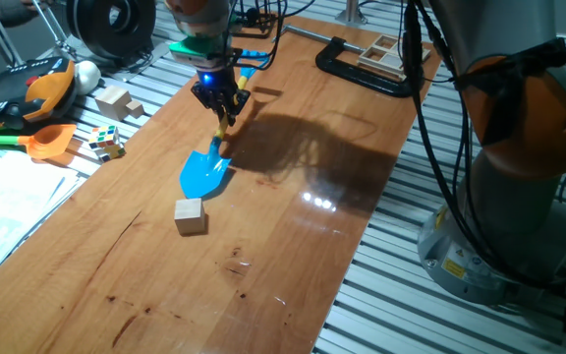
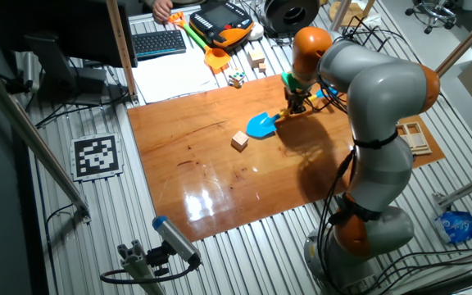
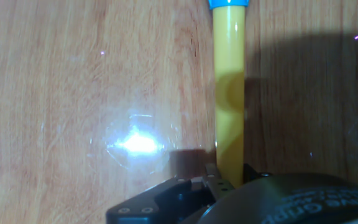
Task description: Use a shovel to scoop up an object
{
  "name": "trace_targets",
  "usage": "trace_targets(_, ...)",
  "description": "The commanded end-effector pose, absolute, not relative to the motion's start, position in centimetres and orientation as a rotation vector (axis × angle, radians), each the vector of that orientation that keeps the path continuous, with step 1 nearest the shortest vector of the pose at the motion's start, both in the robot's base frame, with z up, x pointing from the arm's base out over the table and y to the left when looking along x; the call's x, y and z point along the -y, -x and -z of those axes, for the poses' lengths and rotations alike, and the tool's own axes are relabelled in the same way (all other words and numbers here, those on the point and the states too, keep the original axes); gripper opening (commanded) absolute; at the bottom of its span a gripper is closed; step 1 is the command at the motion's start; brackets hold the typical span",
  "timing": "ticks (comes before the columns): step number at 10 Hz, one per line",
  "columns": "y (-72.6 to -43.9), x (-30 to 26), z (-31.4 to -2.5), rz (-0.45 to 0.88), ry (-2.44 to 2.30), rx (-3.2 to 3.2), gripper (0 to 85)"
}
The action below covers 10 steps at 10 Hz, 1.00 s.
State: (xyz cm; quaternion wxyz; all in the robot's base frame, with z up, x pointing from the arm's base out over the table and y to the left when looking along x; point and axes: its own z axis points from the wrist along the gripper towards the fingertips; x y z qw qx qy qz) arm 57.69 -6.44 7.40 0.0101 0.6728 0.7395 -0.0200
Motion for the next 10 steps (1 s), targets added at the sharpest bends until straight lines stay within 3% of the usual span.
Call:
trace_targets(1, -57.7, 6.4, -7.4, 0.076, -2.092, -2.305, 0.0)
trace_targets(10, -56.1, 6.5, -7.9, 0.067, -2.085, -2.275, 0.0)
